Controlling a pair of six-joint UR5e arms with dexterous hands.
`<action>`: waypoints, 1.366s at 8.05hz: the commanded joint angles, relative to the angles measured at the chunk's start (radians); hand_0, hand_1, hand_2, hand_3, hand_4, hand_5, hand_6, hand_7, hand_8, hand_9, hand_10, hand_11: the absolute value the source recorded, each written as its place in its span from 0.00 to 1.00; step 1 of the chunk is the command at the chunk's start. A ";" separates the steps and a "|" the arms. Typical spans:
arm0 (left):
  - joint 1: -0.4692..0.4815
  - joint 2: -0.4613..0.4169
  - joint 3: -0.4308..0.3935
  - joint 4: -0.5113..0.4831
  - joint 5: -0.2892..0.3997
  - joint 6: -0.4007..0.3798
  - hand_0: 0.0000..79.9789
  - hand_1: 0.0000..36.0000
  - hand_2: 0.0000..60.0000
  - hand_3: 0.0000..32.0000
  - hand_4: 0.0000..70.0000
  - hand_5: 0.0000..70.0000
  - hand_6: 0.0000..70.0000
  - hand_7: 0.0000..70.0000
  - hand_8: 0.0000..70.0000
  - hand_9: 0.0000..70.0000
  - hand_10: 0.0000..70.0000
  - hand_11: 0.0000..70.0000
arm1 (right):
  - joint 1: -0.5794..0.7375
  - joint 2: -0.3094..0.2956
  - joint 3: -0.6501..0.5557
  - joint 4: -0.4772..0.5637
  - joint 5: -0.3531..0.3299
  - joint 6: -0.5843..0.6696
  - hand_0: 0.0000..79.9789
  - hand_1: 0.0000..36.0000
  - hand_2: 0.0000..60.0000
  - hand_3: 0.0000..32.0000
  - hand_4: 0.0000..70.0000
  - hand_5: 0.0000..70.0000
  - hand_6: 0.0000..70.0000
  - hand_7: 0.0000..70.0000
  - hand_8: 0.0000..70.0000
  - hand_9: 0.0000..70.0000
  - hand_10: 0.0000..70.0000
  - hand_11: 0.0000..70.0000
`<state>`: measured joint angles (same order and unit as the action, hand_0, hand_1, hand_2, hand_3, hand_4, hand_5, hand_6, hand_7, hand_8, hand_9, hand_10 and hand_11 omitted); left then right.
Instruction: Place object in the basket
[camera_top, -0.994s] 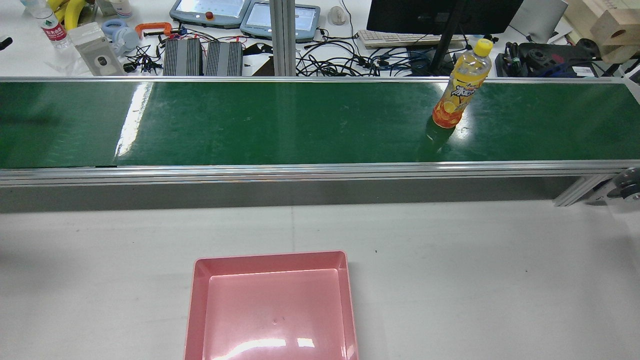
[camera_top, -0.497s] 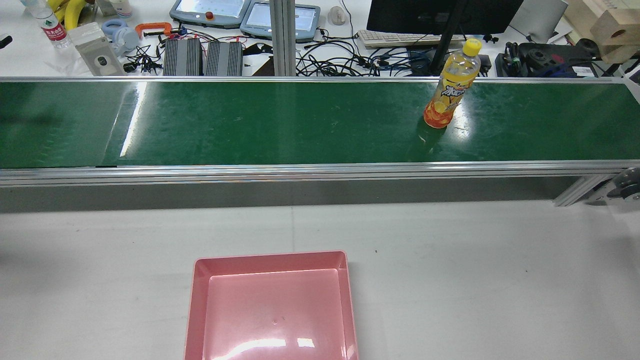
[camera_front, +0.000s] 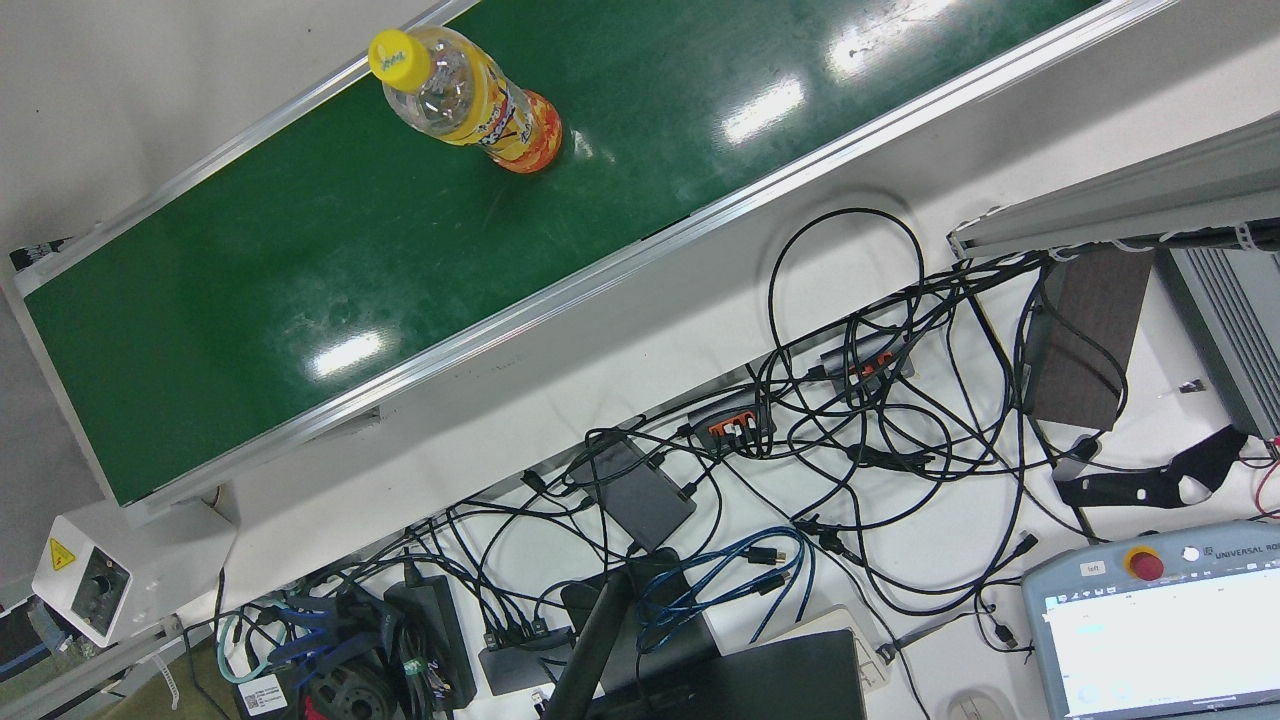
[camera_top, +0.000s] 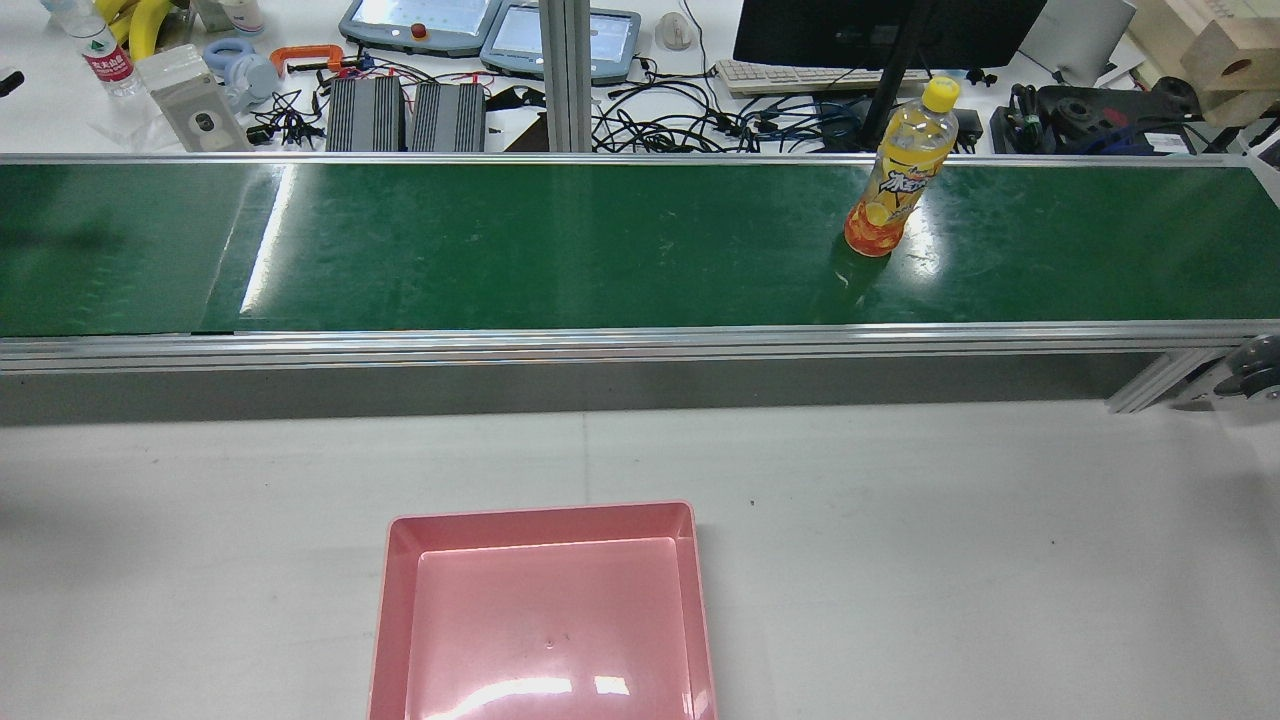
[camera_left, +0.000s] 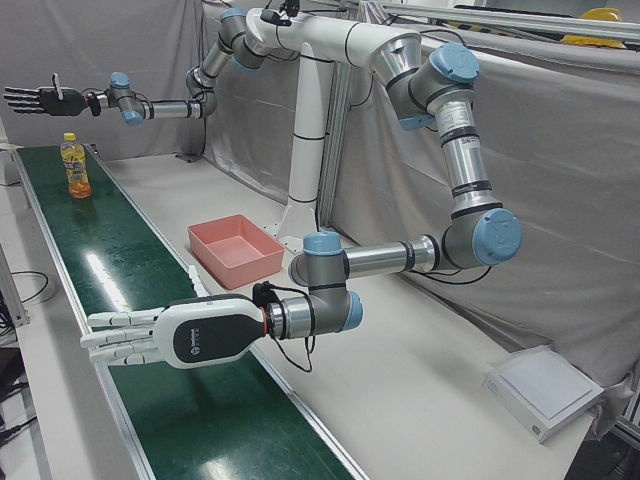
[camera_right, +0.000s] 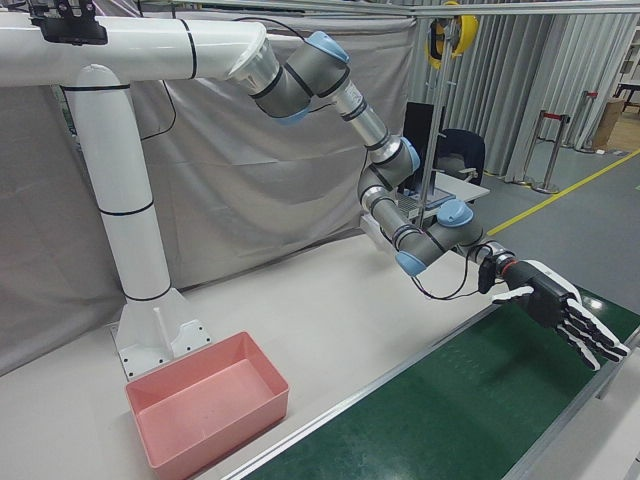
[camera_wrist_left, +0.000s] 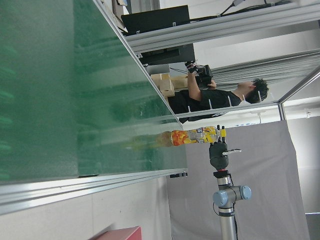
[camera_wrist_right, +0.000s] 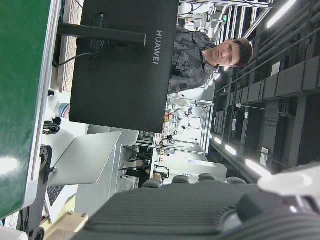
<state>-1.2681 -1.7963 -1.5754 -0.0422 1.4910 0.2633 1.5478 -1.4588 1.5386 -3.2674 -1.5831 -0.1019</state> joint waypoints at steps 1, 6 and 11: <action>0.000 0.000 -0.006 0.004 0.000 -0.001 0.66 0.46 0.00 0.00 0.07 0.11 0.00 0.00 0.00 0.00 0.08 0.15 | 0.000 0.000 0.000 0.000 0.000 0.001 0.00 0.00 0.00 0.00 0.00 0.00 0.00 0.00 0.00 0.00 0.00 0.00; 0.000 0.002 -0.015 0.016 -0.002 -0.002 0.65 0.44 0.00 0.00 0.07 0.11 0.00 0.00 0.00 0.00 0.08 0.14 | 0.000 0.000 0.000 0.000 0.000 0.001 0.00 0.00 0.00 0.00 0.00 0.00 0.00 0.00 0.00 0.00 0.00 0.00; 0.007 0.002 -0.015 0.016 0.000 0.005 0.66 0.43 0.00 0.00 0.07 0.10 0.00 0.00 0.00 0.00 0.08 0.14 | 0.000 -0.001 0.000 0.000 0.000 0.001 0.00 0.00 0.00 0.00 0.00 0.00 0.00 0.00 0.00 0.00 0.00 0.00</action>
<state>-1.2632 -1.7947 -1.5907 -0.0261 1.4895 0.2665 1.5478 -1.4588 1.5386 -3.2674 -1.5831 -0.1018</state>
